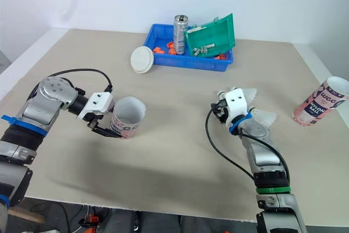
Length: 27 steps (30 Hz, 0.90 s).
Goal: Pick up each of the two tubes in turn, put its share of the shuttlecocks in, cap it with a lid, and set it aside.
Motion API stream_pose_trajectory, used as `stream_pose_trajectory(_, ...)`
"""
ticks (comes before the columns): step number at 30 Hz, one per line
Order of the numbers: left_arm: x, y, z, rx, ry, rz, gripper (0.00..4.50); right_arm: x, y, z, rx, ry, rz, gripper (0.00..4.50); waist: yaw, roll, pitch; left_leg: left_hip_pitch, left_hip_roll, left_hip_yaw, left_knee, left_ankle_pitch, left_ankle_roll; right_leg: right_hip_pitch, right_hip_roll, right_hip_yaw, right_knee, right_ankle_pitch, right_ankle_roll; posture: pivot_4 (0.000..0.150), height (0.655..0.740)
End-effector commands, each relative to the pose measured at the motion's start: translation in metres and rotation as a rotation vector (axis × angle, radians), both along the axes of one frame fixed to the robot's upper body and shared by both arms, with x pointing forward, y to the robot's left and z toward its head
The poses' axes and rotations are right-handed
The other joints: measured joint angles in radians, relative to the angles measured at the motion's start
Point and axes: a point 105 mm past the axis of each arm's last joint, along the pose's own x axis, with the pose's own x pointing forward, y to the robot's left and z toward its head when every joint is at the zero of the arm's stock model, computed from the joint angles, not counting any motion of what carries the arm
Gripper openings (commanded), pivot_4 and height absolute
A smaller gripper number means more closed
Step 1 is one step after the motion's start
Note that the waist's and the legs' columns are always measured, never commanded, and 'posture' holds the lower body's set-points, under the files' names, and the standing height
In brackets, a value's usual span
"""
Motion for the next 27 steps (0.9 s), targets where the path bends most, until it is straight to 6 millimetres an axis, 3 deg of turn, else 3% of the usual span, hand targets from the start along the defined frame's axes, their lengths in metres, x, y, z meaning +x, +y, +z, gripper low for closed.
stream_pose_trajectory(1, -0.005, 0.006, 0.0, 0.026, 0.026, 0.001, 3.37, -0.002, 0.005, 0.02, -0.012, -0.078, 0.03, 0.29, 0.0, 0.0, 0.0, 0.0, 0.0, 0.0, 0.0, 0.0, 0.0, 0.0, 0.0, 0.0, 0.001, 0.0, -0.001, 0.15, 0.7061)
stream_pose_trajectory(2, -0.005, 0.008, -0.001, 0.035, 0.033, 0.005, 3.37, -0.004, 0.006, 0.022, -0.02, -0.087, 0.037, 0.06, 0.0, 0.0, 0.0, 0.0, 0.0, 0.0, 0.0, 0.0, 0.0, -0.001, 0.0, 0.0, 0.002, -0.001, -0.001, 0.15, 0.7061)
stream_pose_trajectory(9, -0.006, 0.017, -0.013, 0.097, 0.067, 0.014, 3.37, -0.028, 0.033, 0.079, -0.155, -0.324, 0.221, 0.06, -0.005, 0.001, 0.0, 0.002, 0.0, 0.0, 0.001, 0.0, 0.0, -0.003, 0.001, 0.0, 0.009, -0.005, -0.002, 0.15, 0.7061)
stream_pose_trajectory(13, -0.002, 0.018, -0.011, 0.117, 0.065, 0.012, 3.37, -0.087, 0.084, 0.116, -0.281, -0.417, 0.679, 0.06, -0.006, 0.002, 0.0, 0.004, 0.001, 0.0, 0.001, 0.0, 0.0, -0.001, 0.001, 0.0, 0.009, -0.007, -0.006, 0.15, 0.7061)
stream_pose_trajectory(16, 0.003, 0.02, -0.008, 0.137, 0.056, 0.012, 3.37, -0.113, 0.098, 0.124, -0.393, -0.404, 0.869, 0.06, -0.007, 0.002, 0.0, 0.005, 0.001, 0.0, 0.0, 0.0, 0.0, 0.0, 0.001, 0.0, 0.009, -0.007, -0.005, 0.15, 0.7061)
stream_pose_trajectory(19, 0.006, 0.02, -0.007, 0.153, 0.05, 0.006, 3.37, -0.127, 0.11, 0.131, -0.478, -0.415, 0.99, 0.06, -0.011, 0.001, 0.0, 0.008, 0.001, 0.0, 0.001, 0.0, 0.0, 0.001, 0.001, 0.0, 0.009, -0.008, -0.007, 0.15, 0.7061)
stream_pose_trajectory(27, 0.009, 0.015, -0.001, 0.177, 0.044, -0.019, 3.37, -0.124, 0.135, 0.137, -0.601, -0.465, 1.123, 0.06, -0.014, 0.001, 0.0, 0.008, 0.002, 0.001, 0.003, 0.0, 0.0, 0.0, 0.001, 0.0, 0.01, -0.004, -0.01, 0.15, 0.7061)
